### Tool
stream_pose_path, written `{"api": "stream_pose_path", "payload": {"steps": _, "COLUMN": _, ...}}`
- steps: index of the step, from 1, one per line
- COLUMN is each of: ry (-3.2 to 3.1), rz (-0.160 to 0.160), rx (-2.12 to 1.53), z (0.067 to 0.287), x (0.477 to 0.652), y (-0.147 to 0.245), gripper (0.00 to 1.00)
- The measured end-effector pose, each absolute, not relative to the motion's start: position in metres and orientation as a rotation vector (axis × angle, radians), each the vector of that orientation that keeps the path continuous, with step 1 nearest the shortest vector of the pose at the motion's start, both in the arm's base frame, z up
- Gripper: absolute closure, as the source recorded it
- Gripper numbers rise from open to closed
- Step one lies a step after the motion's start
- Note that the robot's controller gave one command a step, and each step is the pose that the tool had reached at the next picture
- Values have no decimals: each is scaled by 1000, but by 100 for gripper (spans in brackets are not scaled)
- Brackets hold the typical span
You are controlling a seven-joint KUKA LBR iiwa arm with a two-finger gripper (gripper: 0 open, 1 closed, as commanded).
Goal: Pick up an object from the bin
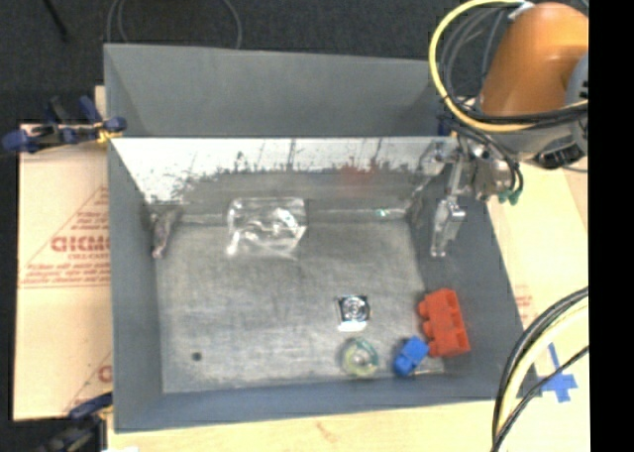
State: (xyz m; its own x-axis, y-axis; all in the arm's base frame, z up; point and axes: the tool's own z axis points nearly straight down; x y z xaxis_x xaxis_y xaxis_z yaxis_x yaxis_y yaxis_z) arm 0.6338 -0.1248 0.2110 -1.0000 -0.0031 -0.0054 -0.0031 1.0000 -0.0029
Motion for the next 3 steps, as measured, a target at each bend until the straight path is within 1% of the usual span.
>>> {"api": "stream_pose_path", "payload": {"steps": 1, "ry": 3117, "rz": 26, "rx": -325, "z": 101, "x": 612, "y": -151, "gripper": 0}}
{"api": "stream_pose_path", "payload": {"steps": 2, "ry": 2980, "rz": 1, "rx": -988, "z": 111, "x": 559, "y": -114, "gripper": 0}}
{"api": "stream_pose_path", "payload": {"steps": 3, "ry": 2950, "rz": 19, "rx": -1044, "z": 78, "x": 507, "y": -148, "gripper": 0}}
